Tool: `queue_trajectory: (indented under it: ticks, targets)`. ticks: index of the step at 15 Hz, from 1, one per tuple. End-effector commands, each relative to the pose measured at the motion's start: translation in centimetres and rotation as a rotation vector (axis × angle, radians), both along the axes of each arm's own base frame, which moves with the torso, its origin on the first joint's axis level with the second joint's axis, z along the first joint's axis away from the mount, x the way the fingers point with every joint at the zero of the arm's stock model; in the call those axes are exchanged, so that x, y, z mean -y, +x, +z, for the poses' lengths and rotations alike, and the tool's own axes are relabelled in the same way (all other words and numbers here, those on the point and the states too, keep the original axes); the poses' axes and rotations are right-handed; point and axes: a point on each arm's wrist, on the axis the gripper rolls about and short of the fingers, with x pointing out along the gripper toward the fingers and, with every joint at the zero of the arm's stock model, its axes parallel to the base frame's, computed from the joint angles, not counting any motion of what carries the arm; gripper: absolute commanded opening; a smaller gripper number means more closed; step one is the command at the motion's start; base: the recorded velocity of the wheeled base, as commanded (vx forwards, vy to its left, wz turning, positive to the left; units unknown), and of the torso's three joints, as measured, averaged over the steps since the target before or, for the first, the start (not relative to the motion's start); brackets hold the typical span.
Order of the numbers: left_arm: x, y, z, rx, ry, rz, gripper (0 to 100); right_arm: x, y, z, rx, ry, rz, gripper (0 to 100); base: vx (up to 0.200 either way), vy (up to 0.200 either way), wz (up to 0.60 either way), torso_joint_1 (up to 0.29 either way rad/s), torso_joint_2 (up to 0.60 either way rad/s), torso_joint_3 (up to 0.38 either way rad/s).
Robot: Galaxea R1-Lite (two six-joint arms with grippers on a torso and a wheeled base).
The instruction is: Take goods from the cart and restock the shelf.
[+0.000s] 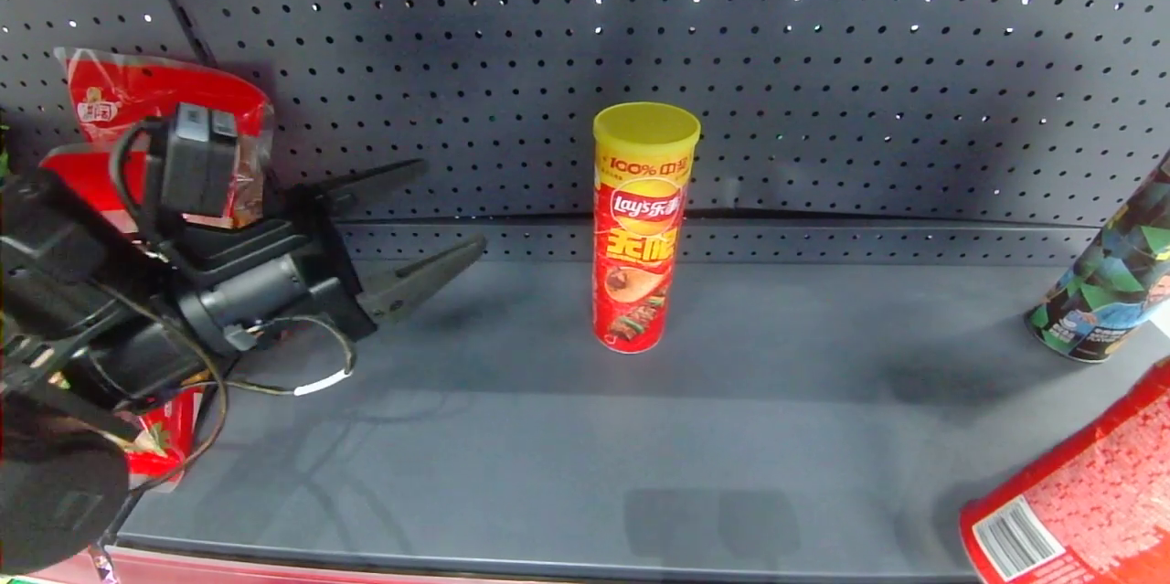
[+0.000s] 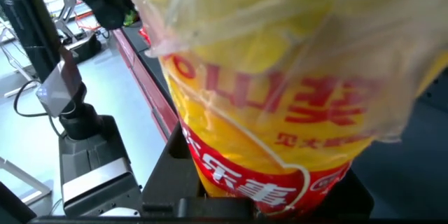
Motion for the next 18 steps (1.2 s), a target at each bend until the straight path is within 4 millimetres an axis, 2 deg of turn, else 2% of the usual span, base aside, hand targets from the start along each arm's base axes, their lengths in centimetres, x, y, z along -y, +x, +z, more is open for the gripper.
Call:
queue_trajectory:
  ticks: [1,4,7,10,14,18]
  targets:
    - [2.1,2.7,-3.0,-0.086,0.044,-0.086,100,0.0,0.3,0.0,-0.010,0.000,0.002,0,0.000,0.000,0.00,0.000,0.00,0.000]
    - [3.1,2.7,-3.7,-0.099,0.073,-0.207,100,0.0,0.5,0.0,-0.015,-0.001,0.002,0,0.000,0.000,0.00,0.000,0.00,0.000]
    - [4.1,4.7,-3.9,-0.080,0.071,-0.225,100,0.0,0.7,0.0,-0.018,-0.002,0.001,0,0.000,0.000,0.00,0.000,0.00,0.000]
    - [6.2,6.0,-4.9,-0.087,0.075,-0.271,100,0.0,0.6,0.1,-0.013,-0.002,0.001,0,0.000,0.000,0.00,0.000,0.00,0.000]
    - [10.0,7.3,-6.0,-0.075,0.073,-0.353,100,0.0,0.6,0.1,-0.013,-0.002,0.001,0,0.000,0.000,0.00,0.000,0.00,0.000]
    - [11.0,9.0,-7.2,-0.074,0.071,-0.348,100,0.0,0.6,0.1,-0.015,-0.002,0.001,0,0.000,0.000,0.00,0.000,0.00,0.000]
